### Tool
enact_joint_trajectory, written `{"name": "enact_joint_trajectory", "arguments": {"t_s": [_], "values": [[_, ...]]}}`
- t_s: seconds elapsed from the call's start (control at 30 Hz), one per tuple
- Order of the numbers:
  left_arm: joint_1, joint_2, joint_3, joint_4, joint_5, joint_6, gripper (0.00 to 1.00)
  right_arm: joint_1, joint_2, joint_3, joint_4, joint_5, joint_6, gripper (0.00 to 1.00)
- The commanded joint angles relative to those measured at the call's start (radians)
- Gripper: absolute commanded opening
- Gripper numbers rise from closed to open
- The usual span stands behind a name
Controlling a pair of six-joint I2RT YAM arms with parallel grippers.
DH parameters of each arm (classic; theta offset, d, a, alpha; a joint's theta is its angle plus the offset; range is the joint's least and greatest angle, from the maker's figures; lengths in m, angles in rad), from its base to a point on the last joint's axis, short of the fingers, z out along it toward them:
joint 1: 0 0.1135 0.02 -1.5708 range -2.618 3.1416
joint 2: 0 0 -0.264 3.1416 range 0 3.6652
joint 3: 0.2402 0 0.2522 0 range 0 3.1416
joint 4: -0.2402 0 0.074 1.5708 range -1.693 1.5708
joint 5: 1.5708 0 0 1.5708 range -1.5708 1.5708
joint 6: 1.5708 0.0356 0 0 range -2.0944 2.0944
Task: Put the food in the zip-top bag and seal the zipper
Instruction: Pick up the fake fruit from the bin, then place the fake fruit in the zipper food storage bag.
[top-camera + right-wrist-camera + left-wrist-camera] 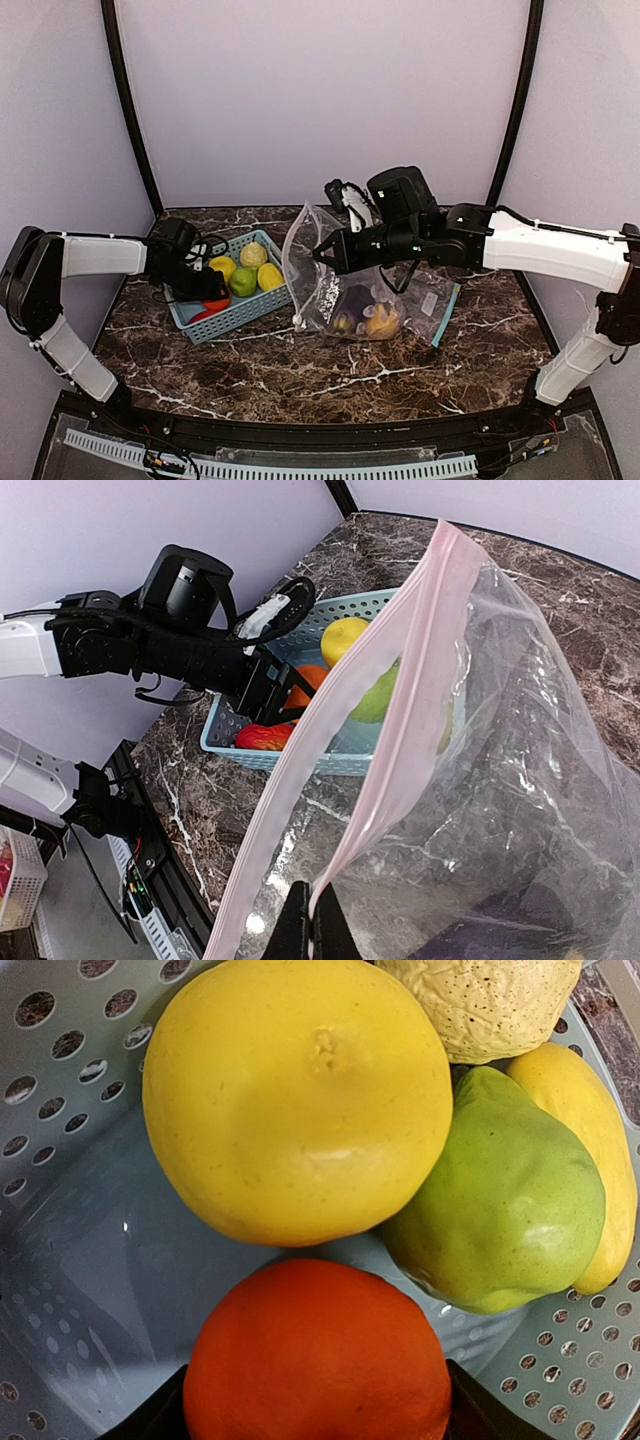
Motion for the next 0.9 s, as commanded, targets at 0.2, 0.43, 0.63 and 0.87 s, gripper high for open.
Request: {"name": "enact_joint_trajectory", "arguments": {"t_s": [0.2,0.43,0.63,0.87], "values": [[0.007,-0.152,-0.029,0.005,-0.044,0.005,0.69,-0.007,0.009,0.028,0.004,0.003,-0.013,0.0],[0.006,-0.414,-0.109,0.055,0.032,0.018,0.69,-0.006,0.01,0.031,0.007,0.006,-0.015,0.0],[-0.051,-0.615,-0.15,0.14,0.244,-0.077,0.67,-0.006,0.011,0.025,0.05,-0.043,-0.042,0.0],[-0.288,-0.638,-0.075,0.253,0.237,-0.196,0.66,0.001,0.011,0.022,0.098,-0.1,-0.068,0.0]]}}
